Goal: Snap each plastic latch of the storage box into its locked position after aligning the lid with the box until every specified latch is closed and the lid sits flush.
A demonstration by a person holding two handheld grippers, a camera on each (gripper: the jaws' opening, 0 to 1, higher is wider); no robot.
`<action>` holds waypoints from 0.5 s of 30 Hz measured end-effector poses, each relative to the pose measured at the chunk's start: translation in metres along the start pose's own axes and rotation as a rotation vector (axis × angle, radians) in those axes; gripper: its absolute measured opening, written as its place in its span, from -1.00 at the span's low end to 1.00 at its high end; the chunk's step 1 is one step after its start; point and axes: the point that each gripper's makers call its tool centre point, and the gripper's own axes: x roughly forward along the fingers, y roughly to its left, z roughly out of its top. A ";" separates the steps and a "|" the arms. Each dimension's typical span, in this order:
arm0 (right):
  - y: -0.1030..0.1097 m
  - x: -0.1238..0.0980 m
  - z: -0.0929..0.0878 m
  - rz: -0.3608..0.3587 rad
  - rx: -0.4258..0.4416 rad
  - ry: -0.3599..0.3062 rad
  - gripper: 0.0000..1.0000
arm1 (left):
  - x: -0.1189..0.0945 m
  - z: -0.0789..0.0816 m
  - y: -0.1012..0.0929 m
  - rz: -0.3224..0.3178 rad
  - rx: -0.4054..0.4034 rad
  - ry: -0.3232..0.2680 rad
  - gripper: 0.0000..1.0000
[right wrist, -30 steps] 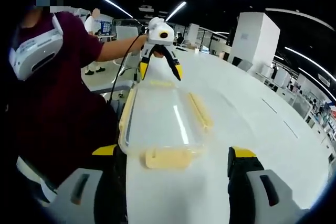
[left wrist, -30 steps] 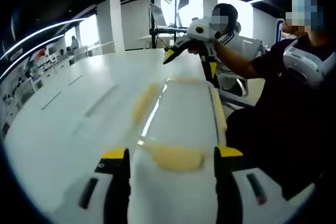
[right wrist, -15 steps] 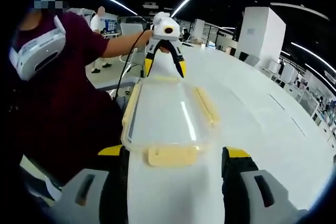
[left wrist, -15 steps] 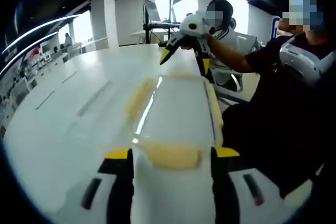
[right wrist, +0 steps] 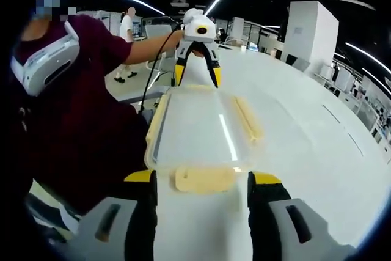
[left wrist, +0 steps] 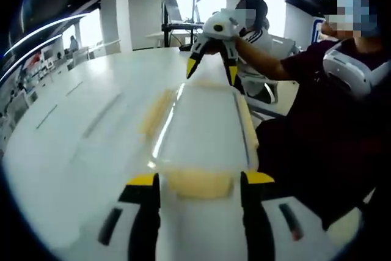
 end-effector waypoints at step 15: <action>0.002 0.007 -0.008 0.024 -0.013 0.047 -0.10 | 0.006 -0.002 -0.002 -0.037 0.002 0.043 -0.03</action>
